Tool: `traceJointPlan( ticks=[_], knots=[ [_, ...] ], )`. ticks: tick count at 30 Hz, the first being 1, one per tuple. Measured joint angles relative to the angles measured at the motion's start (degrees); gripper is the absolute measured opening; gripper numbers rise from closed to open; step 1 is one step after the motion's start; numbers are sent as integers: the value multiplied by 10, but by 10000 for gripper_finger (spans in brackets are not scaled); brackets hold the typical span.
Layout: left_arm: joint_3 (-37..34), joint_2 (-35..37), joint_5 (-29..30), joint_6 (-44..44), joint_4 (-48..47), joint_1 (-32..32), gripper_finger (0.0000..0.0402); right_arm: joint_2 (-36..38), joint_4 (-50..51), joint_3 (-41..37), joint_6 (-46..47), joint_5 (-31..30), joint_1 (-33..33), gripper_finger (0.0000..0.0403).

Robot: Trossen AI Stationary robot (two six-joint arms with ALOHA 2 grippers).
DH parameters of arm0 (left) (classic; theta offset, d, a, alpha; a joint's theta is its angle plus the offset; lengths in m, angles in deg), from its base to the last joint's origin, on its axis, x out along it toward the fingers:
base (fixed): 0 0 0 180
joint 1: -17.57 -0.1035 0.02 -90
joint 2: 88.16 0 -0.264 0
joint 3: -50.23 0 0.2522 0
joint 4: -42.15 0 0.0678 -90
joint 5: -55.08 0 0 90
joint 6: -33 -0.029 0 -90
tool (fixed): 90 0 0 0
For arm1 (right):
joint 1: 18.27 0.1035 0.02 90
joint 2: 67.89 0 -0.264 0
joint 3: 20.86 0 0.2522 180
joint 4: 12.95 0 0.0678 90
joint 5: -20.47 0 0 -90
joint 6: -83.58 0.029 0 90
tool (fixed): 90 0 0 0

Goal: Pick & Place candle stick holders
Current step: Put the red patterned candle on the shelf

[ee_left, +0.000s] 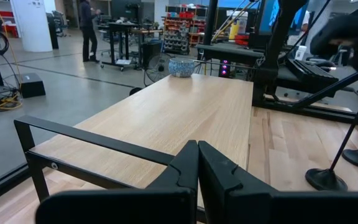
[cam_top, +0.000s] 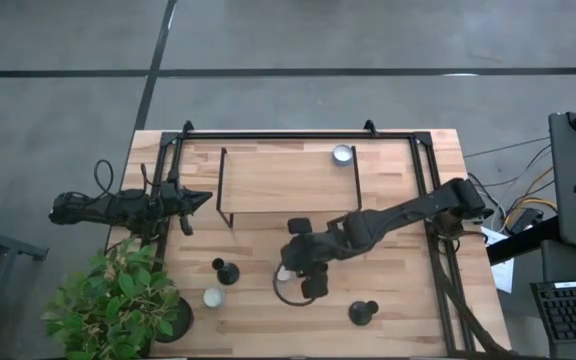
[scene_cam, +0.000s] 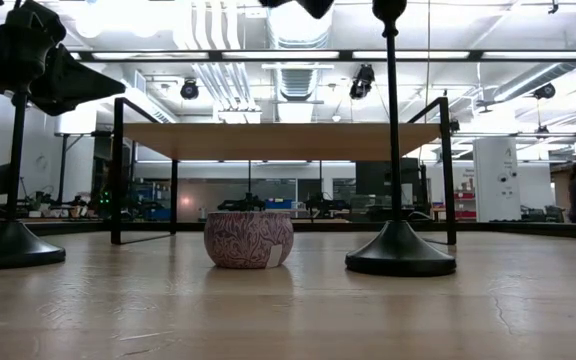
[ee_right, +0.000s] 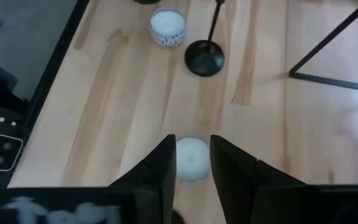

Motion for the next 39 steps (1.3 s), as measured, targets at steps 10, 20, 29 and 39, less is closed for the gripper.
traceJointPlan(
  ticks=[10, 20, 29, 39],
  knots=[
    [0, -1, 0, 0, 0, 0, 7, -98, 53, 79, -14, 2, 4, 101],
    [0, -2, 0, 0, 0, 0, 7, -211, 192, 222, -22, 18, 5, 98],
    [0, -3, 0, 0, 0, 0, 7, -256, 217, 248, -36, 21, 8, 89],
    [0, -4, 0, 0, 0, 0, 7, -256, 213, 210, -33, 21, 7, 89]
  ],
)
